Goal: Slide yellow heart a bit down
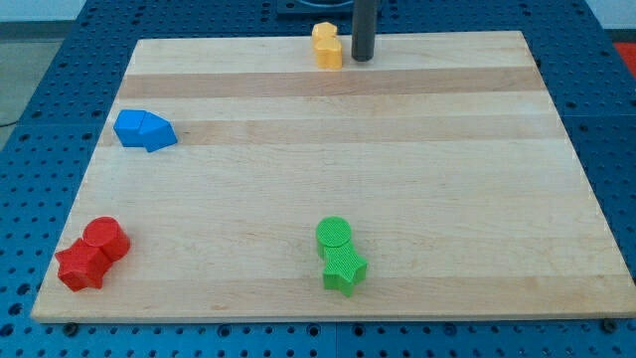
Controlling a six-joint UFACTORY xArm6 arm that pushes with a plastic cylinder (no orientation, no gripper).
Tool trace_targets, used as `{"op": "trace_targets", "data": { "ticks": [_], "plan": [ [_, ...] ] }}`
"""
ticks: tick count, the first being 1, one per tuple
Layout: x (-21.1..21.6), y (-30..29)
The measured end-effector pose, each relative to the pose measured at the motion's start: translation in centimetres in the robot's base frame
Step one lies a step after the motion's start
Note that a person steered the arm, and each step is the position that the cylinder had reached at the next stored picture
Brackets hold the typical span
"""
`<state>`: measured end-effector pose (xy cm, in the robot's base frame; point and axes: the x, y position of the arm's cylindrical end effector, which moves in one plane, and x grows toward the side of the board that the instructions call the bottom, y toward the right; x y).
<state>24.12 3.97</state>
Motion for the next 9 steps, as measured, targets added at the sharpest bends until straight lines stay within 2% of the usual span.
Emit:
{"op": "trace_targets", "data": {
  "ticks": [3,4,5,6,7,8,9],
  "plan": [
    [5.7,-6.7],
    [5.9,-10.3],
    [0.2,-12.2],
    [-3.8,-12.2],
    [-3.6,-7.6],
    [-0.3,-2.8],
    [4.0,-1.7]
  ]
}}
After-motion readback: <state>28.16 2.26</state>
